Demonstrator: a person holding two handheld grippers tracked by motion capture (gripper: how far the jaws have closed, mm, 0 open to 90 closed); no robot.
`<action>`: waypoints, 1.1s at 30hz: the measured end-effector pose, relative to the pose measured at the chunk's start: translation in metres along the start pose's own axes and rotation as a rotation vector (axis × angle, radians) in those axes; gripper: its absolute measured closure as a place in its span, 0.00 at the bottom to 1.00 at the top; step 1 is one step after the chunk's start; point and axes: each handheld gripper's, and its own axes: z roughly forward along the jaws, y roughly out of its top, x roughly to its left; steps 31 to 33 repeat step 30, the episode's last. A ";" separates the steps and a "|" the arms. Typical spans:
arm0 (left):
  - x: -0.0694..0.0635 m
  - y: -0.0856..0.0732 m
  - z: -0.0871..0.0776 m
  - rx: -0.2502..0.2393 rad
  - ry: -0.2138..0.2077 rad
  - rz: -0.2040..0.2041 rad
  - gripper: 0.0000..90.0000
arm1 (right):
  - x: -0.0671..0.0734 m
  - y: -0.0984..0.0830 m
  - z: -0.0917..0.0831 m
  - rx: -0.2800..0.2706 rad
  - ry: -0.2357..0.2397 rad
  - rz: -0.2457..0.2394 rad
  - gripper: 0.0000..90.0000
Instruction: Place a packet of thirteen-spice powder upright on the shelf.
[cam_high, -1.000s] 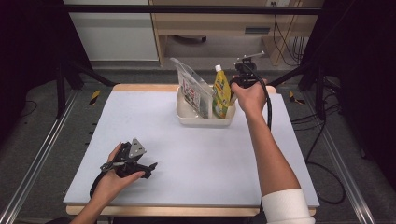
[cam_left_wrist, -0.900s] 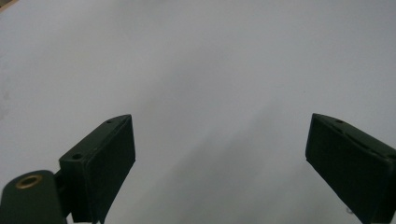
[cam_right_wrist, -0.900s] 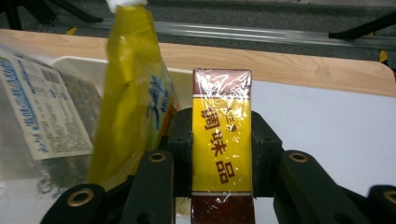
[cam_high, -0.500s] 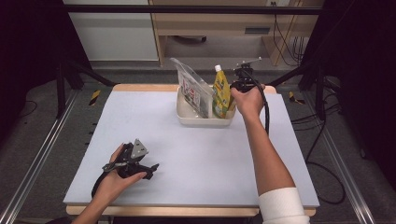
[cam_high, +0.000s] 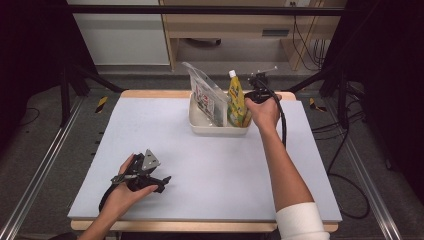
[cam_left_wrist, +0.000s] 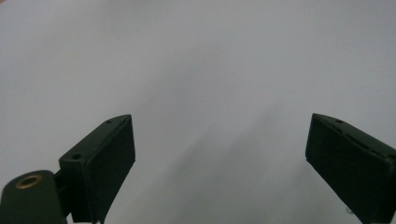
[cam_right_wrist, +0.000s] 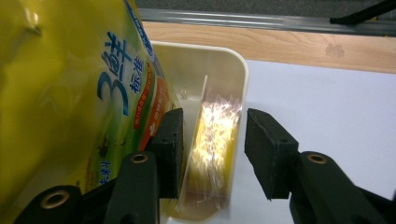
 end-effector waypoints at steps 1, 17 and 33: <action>0.001 0.000 0.000 -0.007 0.000 -0.008 0.09 | 0.000 -0.001 -0.002 -0.010 0.000 0.000 0.61; 0.026 -0.011 -0.005 -0.023 0.063 -0.099 0.06 | -0.007 -0.067 -0.061 -0.266 0.100 -0.081 0.39; 0.050 -0.027 -0.008 -0.063 0.071 -0.214 0.05 | -0.024 -0.172 -0.045 -0.344 0.060 -0.140 0.14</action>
